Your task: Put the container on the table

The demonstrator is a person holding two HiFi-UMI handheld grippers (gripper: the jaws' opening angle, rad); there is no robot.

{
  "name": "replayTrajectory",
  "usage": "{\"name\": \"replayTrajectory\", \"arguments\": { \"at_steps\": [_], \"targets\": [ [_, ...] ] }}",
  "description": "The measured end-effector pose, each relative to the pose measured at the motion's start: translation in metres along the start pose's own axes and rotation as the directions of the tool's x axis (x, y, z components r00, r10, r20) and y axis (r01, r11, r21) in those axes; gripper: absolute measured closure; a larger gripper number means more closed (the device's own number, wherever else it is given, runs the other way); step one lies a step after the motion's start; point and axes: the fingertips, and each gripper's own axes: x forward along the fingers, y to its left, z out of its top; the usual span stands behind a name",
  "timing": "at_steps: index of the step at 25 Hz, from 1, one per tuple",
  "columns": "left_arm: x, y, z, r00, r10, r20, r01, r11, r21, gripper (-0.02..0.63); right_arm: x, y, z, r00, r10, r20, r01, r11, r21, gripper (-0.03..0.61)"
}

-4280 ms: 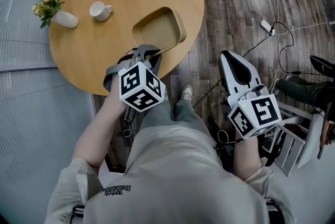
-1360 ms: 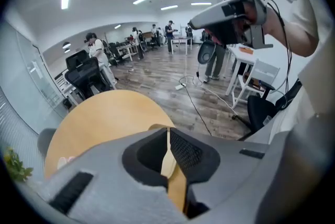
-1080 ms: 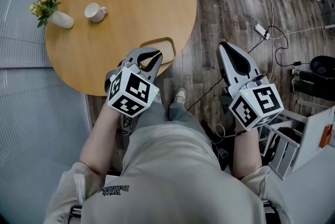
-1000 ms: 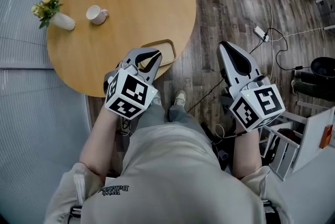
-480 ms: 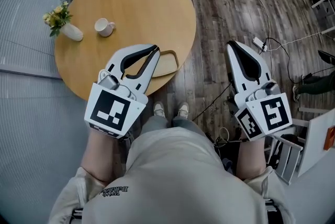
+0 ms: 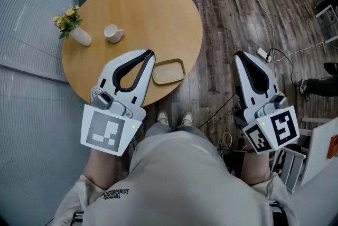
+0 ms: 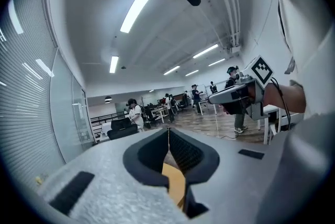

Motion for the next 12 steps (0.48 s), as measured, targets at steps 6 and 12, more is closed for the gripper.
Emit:
{"name": "replayTrajectory", "arguments": {
  "at_steps": [6,12],
  "targets": [
    [-0.01,0.0,-0.011,0.999,0.016,-0.045,-0.014,0.999,0.03,0.586,0.003,0.007,-0.006,1.0,0.029,-0.007,-0.029,0.999,0.022,0.542],
    [-0.018,0.0,-0.022,0.997,0.039,-0.06,-0.04,0.999,-0.012,0.586,0.003,0.019,-0.02,0.997,0.068,-0.024,-0.068,0.998,0.018,0.543]
  ]
}}
